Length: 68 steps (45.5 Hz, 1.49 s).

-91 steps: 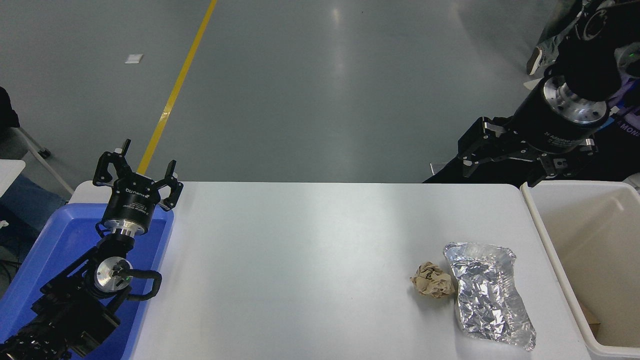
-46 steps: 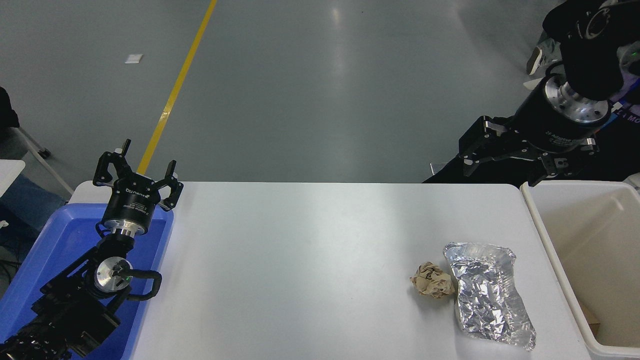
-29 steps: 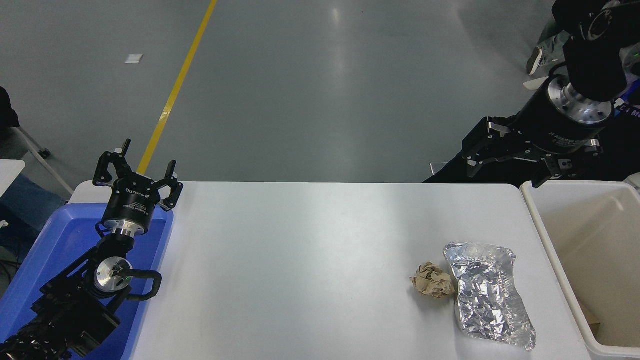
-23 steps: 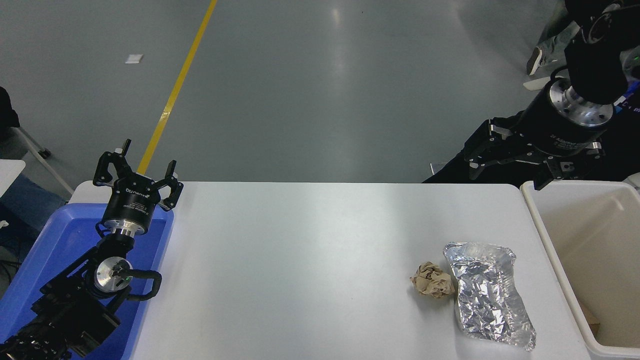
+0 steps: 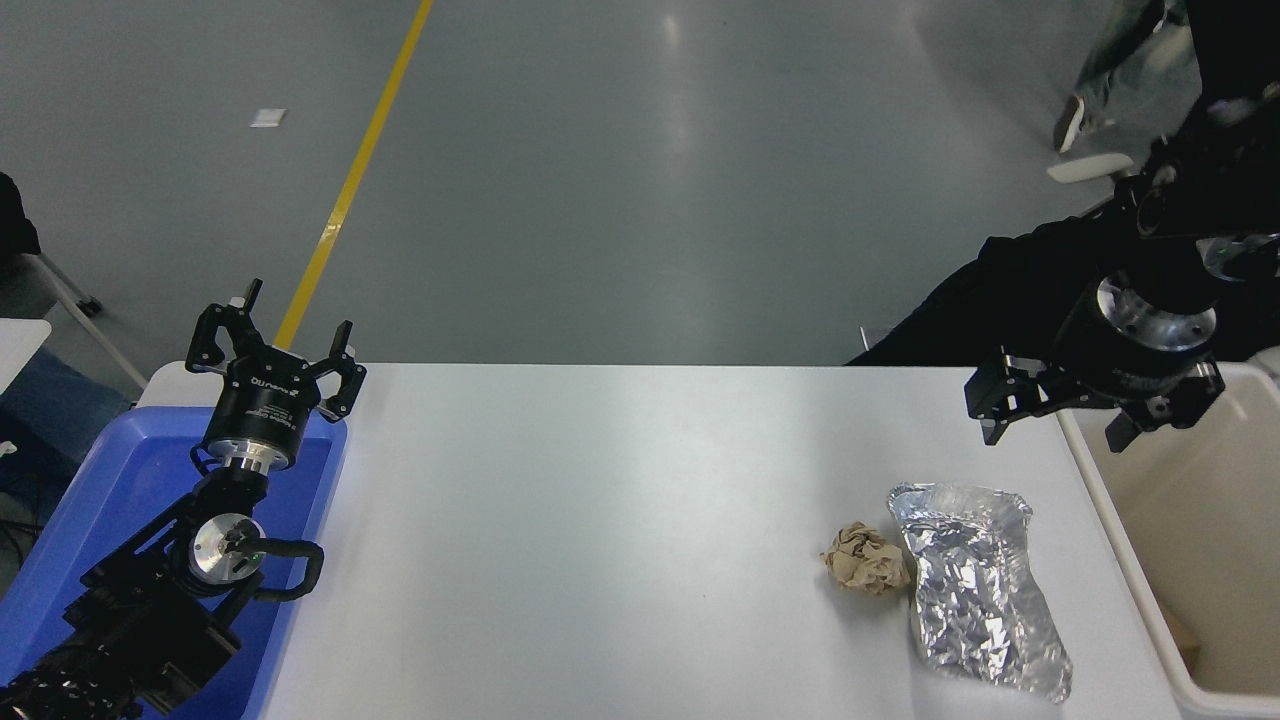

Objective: Pick up foil plate and place in dustbin

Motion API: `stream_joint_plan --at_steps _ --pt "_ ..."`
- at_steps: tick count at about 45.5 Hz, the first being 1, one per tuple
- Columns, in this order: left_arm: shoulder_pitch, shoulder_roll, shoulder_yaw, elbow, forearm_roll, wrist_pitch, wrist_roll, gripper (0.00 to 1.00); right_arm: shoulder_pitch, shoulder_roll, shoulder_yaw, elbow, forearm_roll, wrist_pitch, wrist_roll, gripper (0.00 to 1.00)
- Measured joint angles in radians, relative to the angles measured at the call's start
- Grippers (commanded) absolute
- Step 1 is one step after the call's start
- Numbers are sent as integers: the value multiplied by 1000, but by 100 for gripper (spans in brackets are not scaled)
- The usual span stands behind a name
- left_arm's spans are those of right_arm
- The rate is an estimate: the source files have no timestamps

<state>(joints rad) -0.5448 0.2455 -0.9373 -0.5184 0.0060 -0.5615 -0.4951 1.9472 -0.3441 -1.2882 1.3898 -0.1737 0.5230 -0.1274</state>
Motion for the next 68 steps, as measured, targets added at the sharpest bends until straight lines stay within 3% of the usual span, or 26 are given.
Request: stream_joint_plan --at_steps 20,48,61,68 --pt "0 -1 -3 0 -1 0 -2 98 -411 -102 193 -142 -181 -251 -1 98" --pt "-1 -2 -3 0 0 -2 -2 98 -735 -62 277 -385 -261 -409 0 91" --pt "-1 -2 -3 0 -1 -2 -2 98 -772 -49 294 -409 -272 -427 1 76" --pt "-1 -2 -3 0 -1 -2 -2 98 -780 -47 309 -414 -267 -429 1 48"
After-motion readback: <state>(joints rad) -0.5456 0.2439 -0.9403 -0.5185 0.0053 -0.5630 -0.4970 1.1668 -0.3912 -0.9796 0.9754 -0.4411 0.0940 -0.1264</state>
